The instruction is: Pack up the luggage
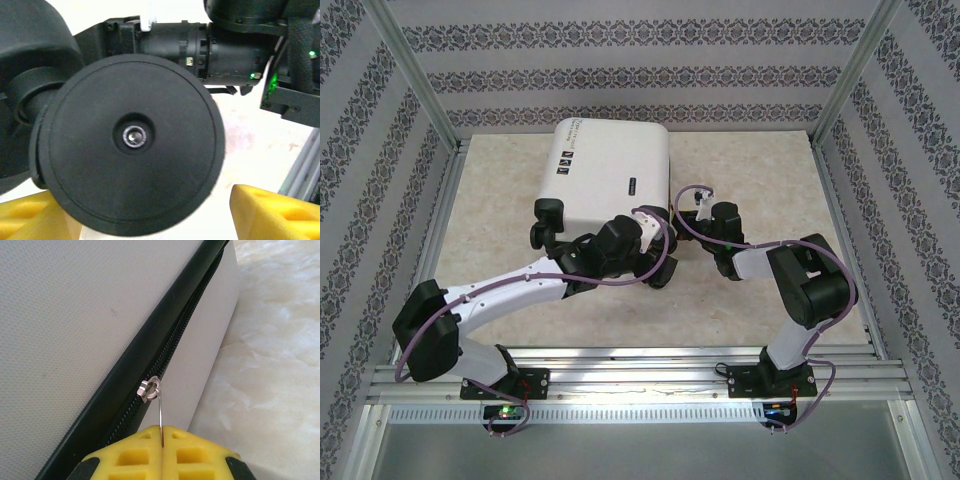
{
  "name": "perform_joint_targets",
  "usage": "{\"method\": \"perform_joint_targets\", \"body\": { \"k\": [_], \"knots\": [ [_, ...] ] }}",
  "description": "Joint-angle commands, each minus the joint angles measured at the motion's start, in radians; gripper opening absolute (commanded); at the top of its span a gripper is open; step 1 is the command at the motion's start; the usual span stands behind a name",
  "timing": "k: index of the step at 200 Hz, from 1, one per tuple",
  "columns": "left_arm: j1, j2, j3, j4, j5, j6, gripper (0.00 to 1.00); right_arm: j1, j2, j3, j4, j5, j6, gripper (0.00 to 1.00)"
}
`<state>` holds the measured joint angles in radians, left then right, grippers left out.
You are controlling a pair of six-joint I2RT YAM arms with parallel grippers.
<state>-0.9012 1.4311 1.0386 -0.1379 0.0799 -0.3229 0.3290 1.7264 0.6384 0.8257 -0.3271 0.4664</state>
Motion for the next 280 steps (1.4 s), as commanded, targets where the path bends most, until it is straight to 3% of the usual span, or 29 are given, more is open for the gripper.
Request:
{"method": "perform_joint_targets", "body": {
  "k": [1, 66, 92, 154, 208, 280],
  "knots": [
    [-0.007, 0.011, 0.047, 0.003, -0.124, -0.048, 0.76, -0.012, 0.002, -0.013, 0.041, 0.005, 0.008, 0.00],
    [-0.007, -0.017, 0.049, -0.021, -0.132, -0.091, 0.80, -0.013, 0.001, -0.022, 0.053, 0.005, 0.013, 0.00],
    [-0.007, 0.006, 0.083, -0.088, -0.198, -0.140, 0.80, -0.012, 0.000, -0.022, 0.055, 0.004, 0.014, 0.00],
    [-0.016, 0.130, 0.228, -0.293, -0.317, -0.245, 0.70, -0.012, -0.004, -0.026, 0.058, 0.006, 0.015, 0.00],
    [-0.041, 0.198, 0.351, -0.504, -0.515, -0.267, 0.63, -0.013, -0.004, -0.029, 0.058, 0.008, 0.012, 0.00],
    [-0.051, 0.222, 0.371, -0.581, -0.644, -0.301, 0.52, -0.012, -0.002, -0.029, 0.061, 0.005, 0.014, 0.00]
  ]
}}
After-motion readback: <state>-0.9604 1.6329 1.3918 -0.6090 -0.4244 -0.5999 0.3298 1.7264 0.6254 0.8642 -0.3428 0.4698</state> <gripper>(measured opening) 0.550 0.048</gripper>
